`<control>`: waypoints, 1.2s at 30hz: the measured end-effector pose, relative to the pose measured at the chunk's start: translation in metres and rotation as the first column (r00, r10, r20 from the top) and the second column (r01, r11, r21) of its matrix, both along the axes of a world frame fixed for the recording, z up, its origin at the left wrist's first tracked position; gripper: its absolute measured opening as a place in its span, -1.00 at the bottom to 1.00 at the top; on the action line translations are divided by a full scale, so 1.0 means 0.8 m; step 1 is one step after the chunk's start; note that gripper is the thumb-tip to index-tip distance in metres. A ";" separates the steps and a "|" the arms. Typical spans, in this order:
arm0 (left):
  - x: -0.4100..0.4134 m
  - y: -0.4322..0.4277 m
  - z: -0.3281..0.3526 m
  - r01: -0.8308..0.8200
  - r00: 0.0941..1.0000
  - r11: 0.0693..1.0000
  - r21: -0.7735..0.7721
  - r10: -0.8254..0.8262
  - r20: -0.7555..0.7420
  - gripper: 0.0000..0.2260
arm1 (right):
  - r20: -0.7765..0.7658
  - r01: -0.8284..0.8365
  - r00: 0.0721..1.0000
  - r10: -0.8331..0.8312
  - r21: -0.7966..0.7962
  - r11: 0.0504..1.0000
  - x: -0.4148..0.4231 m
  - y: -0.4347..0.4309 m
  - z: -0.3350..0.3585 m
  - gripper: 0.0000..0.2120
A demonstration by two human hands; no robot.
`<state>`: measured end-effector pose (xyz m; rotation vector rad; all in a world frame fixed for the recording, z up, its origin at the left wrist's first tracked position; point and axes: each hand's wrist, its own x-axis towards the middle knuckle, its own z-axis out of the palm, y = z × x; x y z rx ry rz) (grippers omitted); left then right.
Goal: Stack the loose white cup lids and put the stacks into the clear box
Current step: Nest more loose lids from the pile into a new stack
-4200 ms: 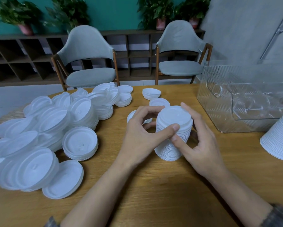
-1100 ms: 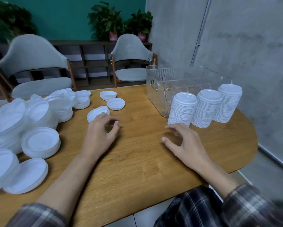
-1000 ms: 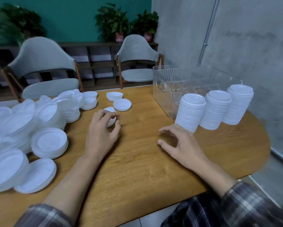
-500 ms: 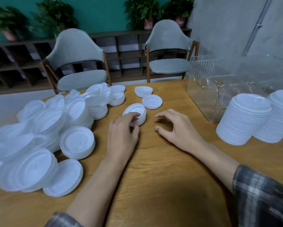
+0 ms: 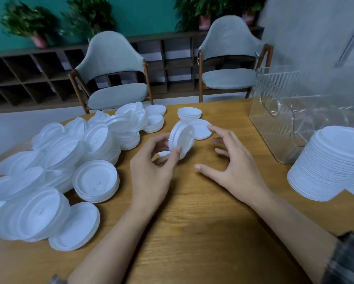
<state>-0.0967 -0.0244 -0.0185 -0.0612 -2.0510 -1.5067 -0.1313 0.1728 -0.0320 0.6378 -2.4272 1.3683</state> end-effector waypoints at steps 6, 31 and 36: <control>-0.004 0.006 -0.006 0.123 0.968 0.957 0.263 -0.173 0.179 -0.85 | -0.075 -0.049 0.996 0.048 -0.003 0.999 0.006 0.000 0.005 -0.16; -0.018 -0.036 -0.022 -0.126 0.992 0.892 -0.435 0.112 -0.060 -0.83 | 0.186 -0.035 0.982 -0.040 0.388 0.921 0.017 0.016 0.000 -0.23; -0.003 -0.017 0.002 -0.107 0.993 0.984 -0.140 0.099 -0.064 -0.82 | 0.200 -0.038 0.979 -0.042 0.379 0.925 0.014 0.019 -0.001 -0.24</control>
